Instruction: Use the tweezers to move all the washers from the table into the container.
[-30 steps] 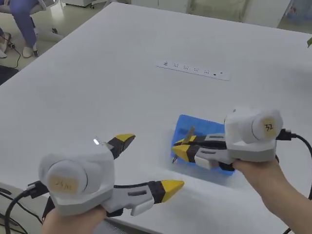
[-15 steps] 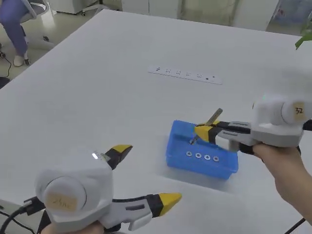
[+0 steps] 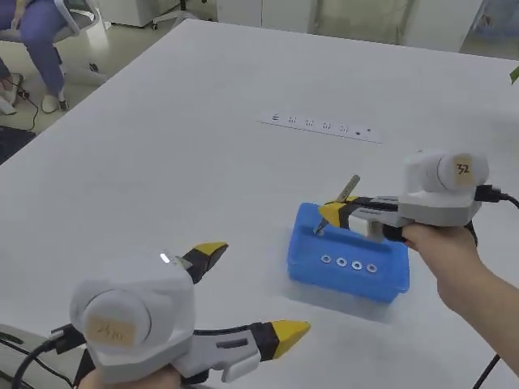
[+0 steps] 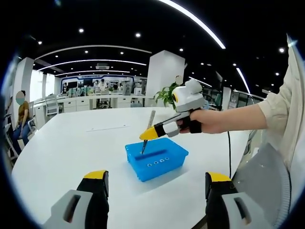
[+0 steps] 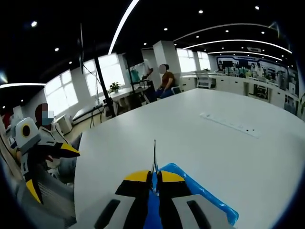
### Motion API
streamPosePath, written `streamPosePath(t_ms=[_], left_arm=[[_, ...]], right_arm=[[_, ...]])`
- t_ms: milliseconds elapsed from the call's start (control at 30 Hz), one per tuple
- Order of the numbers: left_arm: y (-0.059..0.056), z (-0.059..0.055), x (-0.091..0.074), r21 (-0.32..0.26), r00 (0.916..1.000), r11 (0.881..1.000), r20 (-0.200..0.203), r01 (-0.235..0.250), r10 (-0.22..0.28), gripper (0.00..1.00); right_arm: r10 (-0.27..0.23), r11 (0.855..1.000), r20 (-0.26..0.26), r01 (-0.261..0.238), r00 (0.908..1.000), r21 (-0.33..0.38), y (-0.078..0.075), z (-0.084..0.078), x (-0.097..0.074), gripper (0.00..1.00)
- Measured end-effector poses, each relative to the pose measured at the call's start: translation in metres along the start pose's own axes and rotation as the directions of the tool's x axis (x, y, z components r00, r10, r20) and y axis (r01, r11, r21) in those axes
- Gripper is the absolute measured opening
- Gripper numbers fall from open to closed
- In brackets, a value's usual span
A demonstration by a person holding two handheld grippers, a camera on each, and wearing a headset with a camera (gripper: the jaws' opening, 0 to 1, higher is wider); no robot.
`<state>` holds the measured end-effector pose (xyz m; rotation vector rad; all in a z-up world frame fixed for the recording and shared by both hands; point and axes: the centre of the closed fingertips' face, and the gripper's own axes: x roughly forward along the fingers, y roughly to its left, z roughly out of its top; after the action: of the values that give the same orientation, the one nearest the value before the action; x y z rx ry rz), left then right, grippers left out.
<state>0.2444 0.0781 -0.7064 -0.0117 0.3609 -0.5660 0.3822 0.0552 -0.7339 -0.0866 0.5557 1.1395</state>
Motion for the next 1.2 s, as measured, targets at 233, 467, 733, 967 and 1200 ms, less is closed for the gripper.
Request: streamPosePath(t_ms=[233,467,733,967,1200], left_arm=[[0.001,0.000,0.000,-0.005,1.0000,1.000,-0.002,-0.006,0.006,0.85],[0.001,-0.004,0.002,-0.001,0.9999,1.000,-0.016,-0.002,0.002,0.85],[0.002,-0.005,0.002,-0.009,0.9998,1.000,-0.021,-0.005,0.005,0.84],[0.001,-0.005,0.003,-0.006,0.9997,1.000,-0.025,-0.003,0.003,0.84],[-0.002,-0.001,0.003,-0.020,0.9997,1.000,-0.022,0.013,-0.014,0.83]], right_arm=[[0.000,1.000,-0.075,0.000,0.9972,-0.003,-0.004,-0.028,0.010,0.03],[0.007,1.000,-0.087,-0.007,0.9962,0.003,-0.004,-0.033,0.010,0.03],[0.023,0.999,-0.104,-0.026,0.9943,-0.029,0.001,-0.039,0.012,0.03],[0.013,0.999,-0.040,-0.014,0.9991,-0.039,0.006,-0.024,-0.003,0.03],[-0.019,0.996,0.061,0.024,0.9979,-0.080,0.015,-0.002,-0.037,0.03]])
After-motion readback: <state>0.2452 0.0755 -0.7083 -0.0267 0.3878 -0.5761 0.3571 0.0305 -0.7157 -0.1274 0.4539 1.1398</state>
